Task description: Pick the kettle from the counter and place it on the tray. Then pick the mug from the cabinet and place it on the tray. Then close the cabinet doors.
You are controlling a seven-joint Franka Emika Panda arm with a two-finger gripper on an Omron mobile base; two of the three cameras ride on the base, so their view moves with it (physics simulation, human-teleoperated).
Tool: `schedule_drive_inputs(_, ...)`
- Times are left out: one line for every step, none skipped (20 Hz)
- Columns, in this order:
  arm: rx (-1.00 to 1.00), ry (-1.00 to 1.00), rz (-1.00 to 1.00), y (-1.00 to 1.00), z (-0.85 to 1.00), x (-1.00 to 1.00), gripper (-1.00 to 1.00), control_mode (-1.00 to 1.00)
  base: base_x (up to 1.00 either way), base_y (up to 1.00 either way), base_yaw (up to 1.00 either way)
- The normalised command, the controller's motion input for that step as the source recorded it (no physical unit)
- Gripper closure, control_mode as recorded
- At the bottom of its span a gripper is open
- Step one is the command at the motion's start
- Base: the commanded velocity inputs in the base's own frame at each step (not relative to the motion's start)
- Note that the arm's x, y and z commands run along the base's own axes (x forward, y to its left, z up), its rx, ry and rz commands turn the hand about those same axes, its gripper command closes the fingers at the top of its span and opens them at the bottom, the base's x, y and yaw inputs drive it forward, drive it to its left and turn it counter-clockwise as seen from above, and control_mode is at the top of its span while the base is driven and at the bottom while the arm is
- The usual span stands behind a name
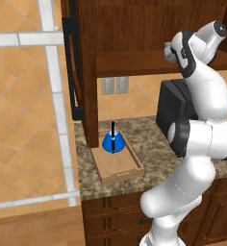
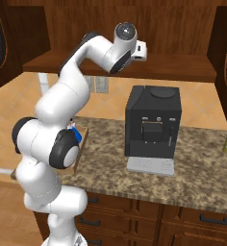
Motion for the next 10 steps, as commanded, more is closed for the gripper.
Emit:
schedule_drive_inputs(0.0,0.0,0.09,-0.07,-0.01,0.33,-1.0,-1.0,0.0,0.0,0.0)
schedule_drive_inputs(0.0,0.0,0.08,-0.08,-0.01,0.3,-1.0,-1.0,0.0,0.0,0.0)
schedule_drive_inputs(0.0,0.0,0.07,-0.09,-0.01,0.28,-1.0,-1.0,0.0,0.0,0.0)
schedule_drive_inputs(0.0,0.0,0.07,-0.08,-0.04,0.24,-1.0,-1.0,0.0,0.0,0.0)
schedule_drive_inputs(0.0,0.0,0.05,-0.03,-0.04,0.24,-1.0,-1.0,0.0,0.0,0.0)
schedule_drive_inputs(0.0,0.0,0.04,-0.03,0.0,0.18,-1.0,-1.0,0.0,0.0,0.0)
schedule_drive_inputs(0.0,0.0,0.01,0.0,-0.01,0.15,-1.0,-1.0,0.0,0.0,0.0)
schedule_drive_inputs(0.0,0.0,0.0,0.0,-0.04,0.07,-1.0,-1.0,0.0,0.0,0.0)
schedule_drive_inputs(0.0,0.0,0.0,0.0,-0.08,0.06,1.0,-1.0,0.0,0.0,0.0)
schedule_drive_inputs(0.0,0.0,0.0,0.0,-0.06,0.13,1.0,-1.0,0.0,0.0,0.0)
